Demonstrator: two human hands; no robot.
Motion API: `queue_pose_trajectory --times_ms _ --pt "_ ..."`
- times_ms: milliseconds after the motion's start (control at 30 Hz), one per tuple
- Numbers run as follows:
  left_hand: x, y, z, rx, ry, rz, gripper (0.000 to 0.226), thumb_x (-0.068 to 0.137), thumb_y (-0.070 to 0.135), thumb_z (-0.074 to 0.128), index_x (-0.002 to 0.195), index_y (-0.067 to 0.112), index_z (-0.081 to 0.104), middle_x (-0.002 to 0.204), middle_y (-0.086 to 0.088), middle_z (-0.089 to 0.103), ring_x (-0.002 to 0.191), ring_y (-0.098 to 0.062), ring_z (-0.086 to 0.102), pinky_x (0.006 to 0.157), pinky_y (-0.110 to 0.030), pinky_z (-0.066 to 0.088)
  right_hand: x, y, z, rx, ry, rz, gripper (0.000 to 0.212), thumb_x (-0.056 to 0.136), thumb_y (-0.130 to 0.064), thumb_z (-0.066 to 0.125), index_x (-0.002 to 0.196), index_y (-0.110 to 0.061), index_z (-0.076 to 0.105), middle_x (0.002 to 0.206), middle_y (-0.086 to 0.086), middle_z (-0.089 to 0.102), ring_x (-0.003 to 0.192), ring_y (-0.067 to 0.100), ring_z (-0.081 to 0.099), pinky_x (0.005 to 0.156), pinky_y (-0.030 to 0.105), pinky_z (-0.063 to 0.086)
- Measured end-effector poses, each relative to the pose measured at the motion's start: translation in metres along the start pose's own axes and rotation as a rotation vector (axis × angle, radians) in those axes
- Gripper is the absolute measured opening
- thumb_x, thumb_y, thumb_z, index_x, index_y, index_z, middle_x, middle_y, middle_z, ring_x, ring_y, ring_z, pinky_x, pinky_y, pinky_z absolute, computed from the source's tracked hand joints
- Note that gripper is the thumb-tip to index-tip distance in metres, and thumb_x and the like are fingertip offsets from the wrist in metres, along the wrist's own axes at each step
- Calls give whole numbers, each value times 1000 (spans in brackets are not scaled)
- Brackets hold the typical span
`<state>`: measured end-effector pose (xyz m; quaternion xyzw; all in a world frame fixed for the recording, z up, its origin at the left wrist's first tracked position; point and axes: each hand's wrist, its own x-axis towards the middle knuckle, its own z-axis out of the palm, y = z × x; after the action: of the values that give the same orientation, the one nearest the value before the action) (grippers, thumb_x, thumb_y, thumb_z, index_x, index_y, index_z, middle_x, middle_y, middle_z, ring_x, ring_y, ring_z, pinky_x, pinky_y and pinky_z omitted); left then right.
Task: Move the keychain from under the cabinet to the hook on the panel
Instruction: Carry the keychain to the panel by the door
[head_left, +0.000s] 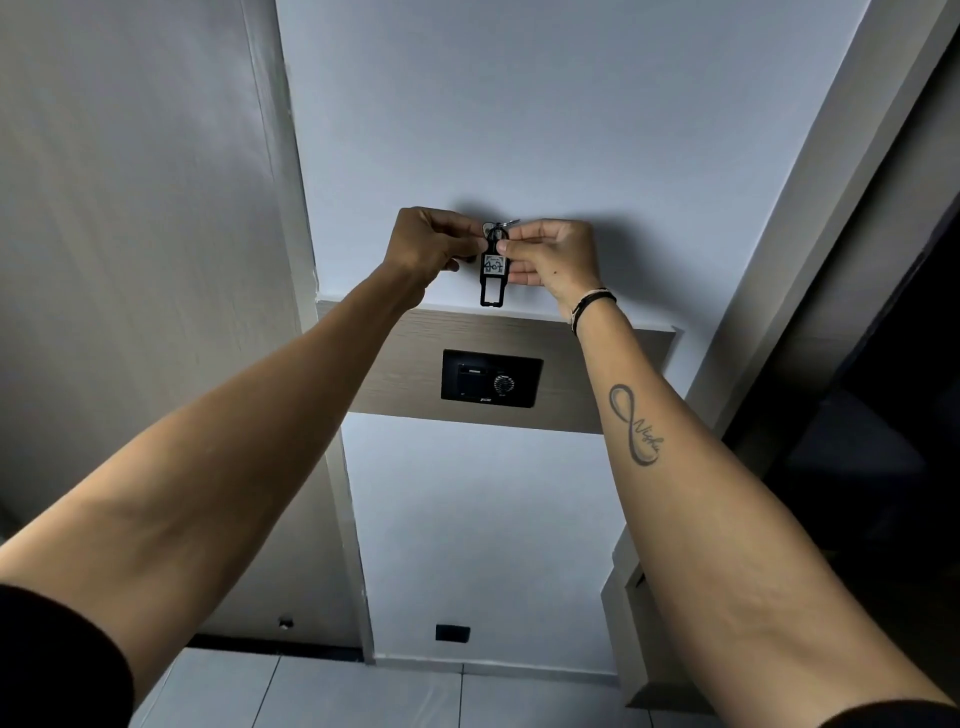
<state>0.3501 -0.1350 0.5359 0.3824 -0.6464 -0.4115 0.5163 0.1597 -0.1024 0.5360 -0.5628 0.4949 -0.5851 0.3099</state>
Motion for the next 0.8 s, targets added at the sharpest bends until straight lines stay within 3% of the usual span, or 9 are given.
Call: queue_pose_trajectory --times_ms 300,467,633,733,800 --pt "-1 -23 -5 56 -16 39 19 78 -4 87 81 15 83 74 2 79 70 -16 68 62 -23 56 -2 27 7 14 -44 25 17 82 1 87 95 -3 76 81 7 77 58 13 74 59 29 66" --pt "-9 -52 -3 101 11 -15 17 77 -8 87 90 2 82 82 -15 77 76 -26 68 74 -35 57 -8 55 18 -46 -65 77 20 81 3 87 97 -1 75 86 11 75 73 26 74 76 43 68" --pt "-17 -75 -1 201 90 -25 22 73 -2 90 81 17 83 84 -12 81 73 -14 71 78 -29 59 -14 73 26 -97 -75 88 18 81 5 86 89 -4 72 86 15 72 81 31 72 83 48 66" --pt "-20 -87 3 247 112 -14 20 73 -2 90 85 14 84 77 -2 79 64 -1 70 72 -21 57 -16 79 29 -139 -77 101 25 82 6 85 79 -13 69 77 6 69 80 31 71 82 47 65" --pt "-23 -93 5 283 121 -19 18 74 0 90 87 12 85 79 -5 80 67 -6 70 74 -25 57 -18 85 29 -151 -81 110 21 82 6 85 82 -9 70 75 4 68 78 29 70 83 49 66"
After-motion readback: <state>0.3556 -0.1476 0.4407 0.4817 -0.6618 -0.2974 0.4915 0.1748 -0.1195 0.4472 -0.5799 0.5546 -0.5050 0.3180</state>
